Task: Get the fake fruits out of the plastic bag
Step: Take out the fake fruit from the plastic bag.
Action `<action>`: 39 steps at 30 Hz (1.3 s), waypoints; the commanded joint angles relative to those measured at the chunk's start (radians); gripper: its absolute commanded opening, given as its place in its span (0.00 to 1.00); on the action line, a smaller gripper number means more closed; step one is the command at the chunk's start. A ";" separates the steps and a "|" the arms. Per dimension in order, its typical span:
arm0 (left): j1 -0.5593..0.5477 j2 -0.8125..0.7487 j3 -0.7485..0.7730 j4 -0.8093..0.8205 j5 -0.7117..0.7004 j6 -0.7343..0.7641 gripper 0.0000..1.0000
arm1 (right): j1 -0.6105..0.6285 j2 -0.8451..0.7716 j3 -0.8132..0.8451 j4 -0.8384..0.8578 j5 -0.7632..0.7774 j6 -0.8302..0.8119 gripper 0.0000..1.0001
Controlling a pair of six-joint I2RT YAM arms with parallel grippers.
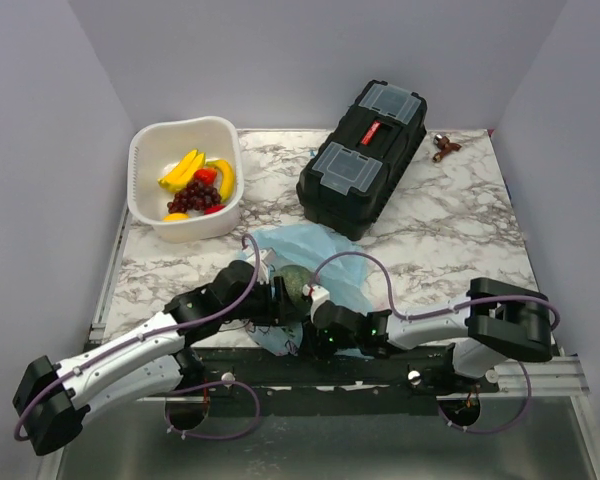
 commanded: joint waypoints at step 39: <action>-0.087 -0.072 -0.353 0.208 -0.080 -0.155 0.17 | 0.026 0.067 0.102 -0.002 0.411 0.324 0.52</action>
